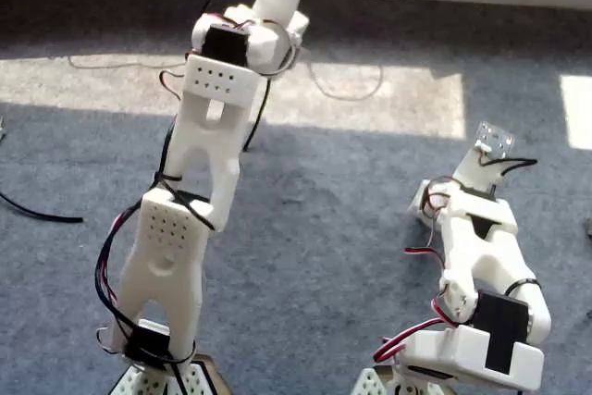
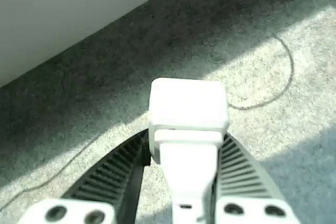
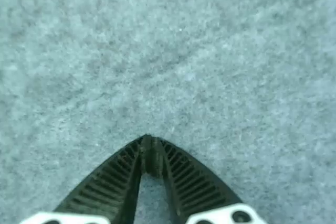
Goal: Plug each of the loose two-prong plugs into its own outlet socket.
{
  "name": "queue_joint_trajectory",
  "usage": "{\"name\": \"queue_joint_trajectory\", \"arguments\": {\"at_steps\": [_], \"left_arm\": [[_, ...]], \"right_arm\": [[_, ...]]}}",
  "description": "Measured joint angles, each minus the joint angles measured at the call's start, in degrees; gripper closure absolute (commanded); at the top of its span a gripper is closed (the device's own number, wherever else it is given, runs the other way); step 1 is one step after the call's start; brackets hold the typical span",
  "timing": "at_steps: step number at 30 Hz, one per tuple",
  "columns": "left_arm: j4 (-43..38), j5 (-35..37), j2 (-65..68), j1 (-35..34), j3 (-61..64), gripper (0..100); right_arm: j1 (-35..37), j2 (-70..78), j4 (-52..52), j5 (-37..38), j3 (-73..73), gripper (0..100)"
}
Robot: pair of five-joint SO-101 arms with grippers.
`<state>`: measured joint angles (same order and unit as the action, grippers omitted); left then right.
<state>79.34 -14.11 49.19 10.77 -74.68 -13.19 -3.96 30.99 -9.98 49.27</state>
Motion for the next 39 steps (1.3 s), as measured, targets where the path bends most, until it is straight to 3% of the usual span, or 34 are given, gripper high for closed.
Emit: {"name": "queue_joint_trajectory", "arguments": {"at_steps": [5, 10, 14, 22, 29, 34, 39], "left_arm": [[-9.9, 0.1, 7.0, -0.7, 0.1, 92], [-20.7, -4.2, 16.2, -1.8, 0.1, 78], [-24.1, -5.8, 20.0, -1.8, 0.1, 76], [-24.6, -4.3, 19.4, -1.8, 0.1, 70], [-17.1, -4.3, 12.4, -3.5, 0.1, 72], [-14.9, -4.3, 3.9, -11.9, 0.1, 72], [-14.4, -4.3, -1.7, -24.9, 0.1, 72]], "right_arm": [[0.0, 0.0, 0.0, 0.0, 0.0, 99.2], [0.0, 0.0, 0.0, 0.0, 0.0, 99.2], [0.0, 0.0, 0.0, 0.0, 0.0, 99.2], [0.0, 0.0, 0.0, 0.0, 0.0, 99.2], [0.0, 0.0, 0.0, 0.0, 0.0, 99.2], [0.0, 0.0, 0.0, 0.0, 0.0, 99.2], [0.0, 0.0, 0.0, 0.0, 0.0, 99.2]]}}
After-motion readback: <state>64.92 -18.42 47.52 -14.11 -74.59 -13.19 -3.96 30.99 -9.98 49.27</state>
